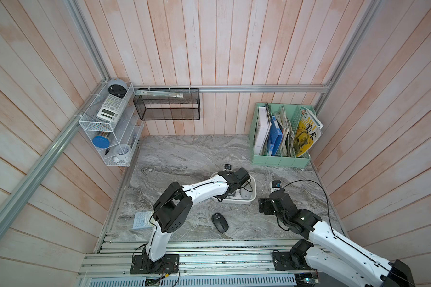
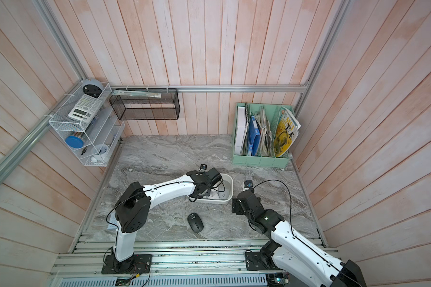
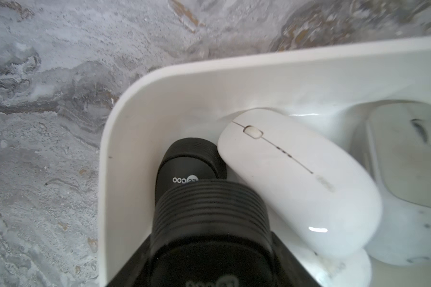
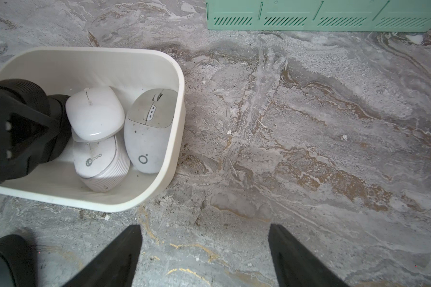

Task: Take out the mouse from the storage box
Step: Pick up the mouse from the storage box.

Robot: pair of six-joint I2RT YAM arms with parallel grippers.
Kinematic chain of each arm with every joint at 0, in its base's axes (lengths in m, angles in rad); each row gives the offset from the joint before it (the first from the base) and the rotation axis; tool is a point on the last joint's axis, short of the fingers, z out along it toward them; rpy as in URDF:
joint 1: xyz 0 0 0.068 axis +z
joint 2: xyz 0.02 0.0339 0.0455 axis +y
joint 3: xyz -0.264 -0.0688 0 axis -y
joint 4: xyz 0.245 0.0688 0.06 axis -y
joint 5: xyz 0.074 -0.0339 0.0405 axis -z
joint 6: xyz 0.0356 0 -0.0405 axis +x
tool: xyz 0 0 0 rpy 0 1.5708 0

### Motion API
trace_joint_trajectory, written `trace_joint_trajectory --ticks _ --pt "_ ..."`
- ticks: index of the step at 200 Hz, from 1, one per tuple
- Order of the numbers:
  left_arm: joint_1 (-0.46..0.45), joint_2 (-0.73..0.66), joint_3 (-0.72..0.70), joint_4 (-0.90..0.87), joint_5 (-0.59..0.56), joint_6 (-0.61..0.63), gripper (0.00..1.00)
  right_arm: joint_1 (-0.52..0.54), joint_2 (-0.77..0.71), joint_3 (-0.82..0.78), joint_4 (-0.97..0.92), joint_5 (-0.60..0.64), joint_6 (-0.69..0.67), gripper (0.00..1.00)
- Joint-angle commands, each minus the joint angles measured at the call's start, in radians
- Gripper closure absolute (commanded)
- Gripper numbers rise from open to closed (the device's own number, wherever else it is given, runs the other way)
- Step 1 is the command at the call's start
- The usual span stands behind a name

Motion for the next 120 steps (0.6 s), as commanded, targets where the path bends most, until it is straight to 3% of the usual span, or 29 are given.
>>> trace_joint_trajectory --ticks 1,59,120 --pt "-0.003 -0.071 -0.013 0.000 0.014 0.018 0.41 -0.005 -0.006 -0.001 0.002 -0.001 -0.003 0.13" --pt "0.074 -0.205 -0.106 0.019 0.068 0.044 0.43 -0.004 0.009 0.006 -0.003 0.000 -0.001 0.13" --pt "0.276 -0.332 -0.293 0.071 0.152 0.079 0.43 -0.004 0.027 0.014 -0.003 0.000 -0.001 0.13"
